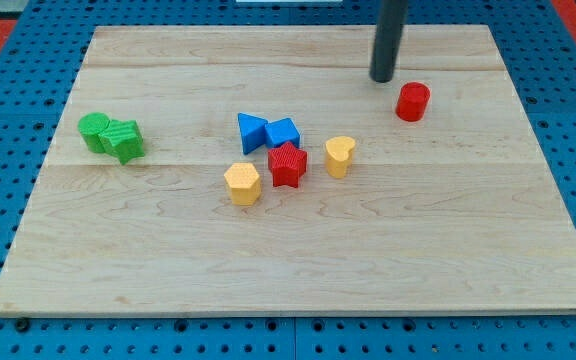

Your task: Push the red star below the red circle

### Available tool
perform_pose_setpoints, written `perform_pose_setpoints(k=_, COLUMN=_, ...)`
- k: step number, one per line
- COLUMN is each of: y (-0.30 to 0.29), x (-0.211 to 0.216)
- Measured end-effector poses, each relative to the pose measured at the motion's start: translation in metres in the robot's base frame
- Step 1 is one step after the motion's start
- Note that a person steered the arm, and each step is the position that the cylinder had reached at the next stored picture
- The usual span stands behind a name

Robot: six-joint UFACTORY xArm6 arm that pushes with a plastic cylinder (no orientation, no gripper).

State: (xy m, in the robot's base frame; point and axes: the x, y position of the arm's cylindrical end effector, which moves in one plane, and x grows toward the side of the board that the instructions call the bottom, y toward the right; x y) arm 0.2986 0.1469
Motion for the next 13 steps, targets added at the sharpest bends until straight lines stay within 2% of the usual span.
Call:
perform_pose_setpoints(k=1, y=0.044, x=0.064)
perform_pose_setpoints(k=2, y=0.061, x=0.071)
perform_pose_setpoints(k=3, y=0.110, x=0.040)
perform_pose_setpoints(k=4, y=0.097, x=0.041)
perform_pose_setpoints(k=5, y=0.115, x=0.057)
perform_pose_setpoints(k=7, y=0.119, x=0.063)
perform_pose_setpoints(k=8, y=0.121, x=0.115)
perform_pose_setpoints(k=9, y=0.117, x=0.192)
perform_pose_setpoints(k=10, y=0.083, x=0.230)
perform_pose_setpoints(k=11, y=0.021, x=0.239)
perform_pose_setpoints(k=13, y=-0.110, x=0.190)
